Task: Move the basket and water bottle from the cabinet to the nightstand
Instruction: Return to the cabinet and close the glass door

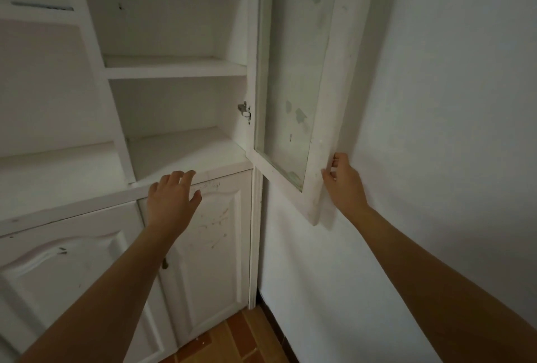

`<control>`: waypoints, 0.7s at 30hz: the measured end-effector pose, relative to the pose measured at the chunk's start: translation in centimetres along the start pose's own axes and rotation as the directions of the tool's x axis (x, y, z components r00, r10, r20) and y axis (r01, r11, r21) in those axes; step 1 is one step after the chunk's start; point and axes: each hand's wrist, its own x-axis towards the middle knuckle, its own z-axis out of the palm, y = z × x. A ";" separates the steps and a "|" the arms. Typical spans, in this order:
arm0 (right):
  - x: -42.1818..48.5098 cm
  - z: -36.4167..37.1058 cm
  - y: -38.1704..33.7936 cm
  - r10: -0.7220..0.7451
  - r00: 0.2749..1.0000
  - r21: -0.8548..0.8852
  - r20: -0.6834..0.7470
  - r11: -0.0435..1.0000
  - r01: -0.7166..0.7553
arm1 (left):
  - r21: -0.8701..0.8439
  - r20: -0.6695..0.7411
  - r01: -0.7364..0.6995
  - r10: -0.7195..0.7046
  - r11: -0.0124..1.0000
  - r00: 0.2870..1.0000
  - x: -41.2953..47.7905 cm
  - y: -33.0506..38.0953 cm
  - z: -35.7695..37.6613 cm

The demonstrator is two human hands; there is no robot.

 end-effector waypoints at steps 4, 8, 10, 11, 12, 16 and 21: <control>-0.9 0.6 -1.3 -0.022 1.000 0.011 0.011 1.000 0.022 | -0.011 -0.023 0.012 -0.012 1.000 1.000 -0.2 -1.1 -0.7; -2.1 1.6 -3.0 -0.058 0.998 0.013 0.035 0.998 0.057 | -0.011 -0.052 0.001 -0.001 1.000 0.999 0.0 -2.3 -1.7; -2.7 2.4 -3.9 -0.081 0.995 0.008 0.054 0.997 0.081 | -0.018 -0.053 -0.001 0.000 1.000 0.999 -0.1 -3.0 -2.1; -3.0 2.8 -4.4 -0.093 0.994 0.008 0.062 0.996 0.093 | -0.020 -0.050 0.001 -0.002 1.000 0.999 -0.1 -3.4 -2.3; -3.3 3.3 -4.9 -0.104 0.992 0.013 0.070 0.995 0.103 | -0.020 -0.048 0.002 -0.003 1.000 0.999 -0.2 -3.9 -2.5; -4.4 5.1 -7.0 -0.142 0.984 0.055 0.108 0.989 0.137 | -0.017 -0.057 0.003 -0.004 1.000 0.998 -0.4 -6.3 -3.3; -5.5 7.3 -9.4 -0.192 0.972 0.156 0.138 0.973 0.170 | -0.017 -0.071 -0.010 0.009 1.000 0.997 -0.4 -9.2 -4.4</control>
